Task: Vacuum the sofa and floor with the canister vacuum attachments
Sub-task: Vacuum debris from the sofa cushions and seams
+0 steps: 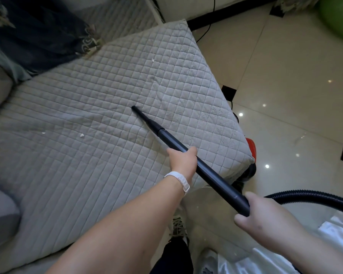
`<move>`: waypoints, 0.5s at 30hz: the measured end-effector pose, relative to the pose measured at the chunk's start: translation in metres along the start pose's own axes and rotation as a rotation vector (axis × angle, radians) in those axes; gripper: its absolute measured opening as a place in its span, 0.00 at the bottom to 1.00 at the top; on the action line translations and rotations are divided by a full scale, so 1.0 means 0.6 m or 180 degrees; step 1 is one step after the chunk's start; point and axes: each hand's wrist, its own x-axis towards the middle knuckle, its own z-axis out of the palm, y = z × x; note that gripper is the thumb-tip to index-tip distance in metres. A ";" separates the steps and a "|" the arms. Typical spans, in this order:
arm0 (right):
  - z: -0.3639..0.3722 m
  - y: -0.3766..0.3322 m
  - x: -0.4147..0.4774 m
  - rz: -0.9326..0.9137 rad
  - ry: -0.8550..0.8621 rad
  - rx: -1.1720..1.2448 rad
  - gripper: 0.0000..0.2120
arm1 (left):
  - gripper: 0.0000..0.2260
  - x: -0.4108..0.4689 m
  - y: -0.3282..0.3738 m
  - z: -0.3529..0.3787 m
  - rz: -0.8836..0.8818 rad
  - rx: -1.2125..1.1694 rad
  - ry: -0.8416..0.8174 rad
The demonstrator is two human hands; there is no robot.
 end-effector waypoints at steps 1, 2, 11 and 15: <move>-0.005 -0.005 0.003 0.0010 -0.0007 -0.0022 0.10 | 0.17 0.004 0.005 -0.001 -0.0016 0.0003 -0.0002; -0.010 -0.010 0.005 0.0016 -0.0011 -0.0040 0.10 | 0.17 0.008 0.009 -0.003 -0.0034 -0.0014 -0.0011; -0.045 -0.038 0.036 -0.0019 -0.0022 -0.0250 0.09 | 0.18 0.031 0.042 -0.013 -0.0060 -0.0333 0.0069; -0.068 -0.045 0.046 -0.0150 -0.0019 -0.0453 0.09 | 0.20 0.026 0.048 -0.021 -0.0156 -0.0522 0.0199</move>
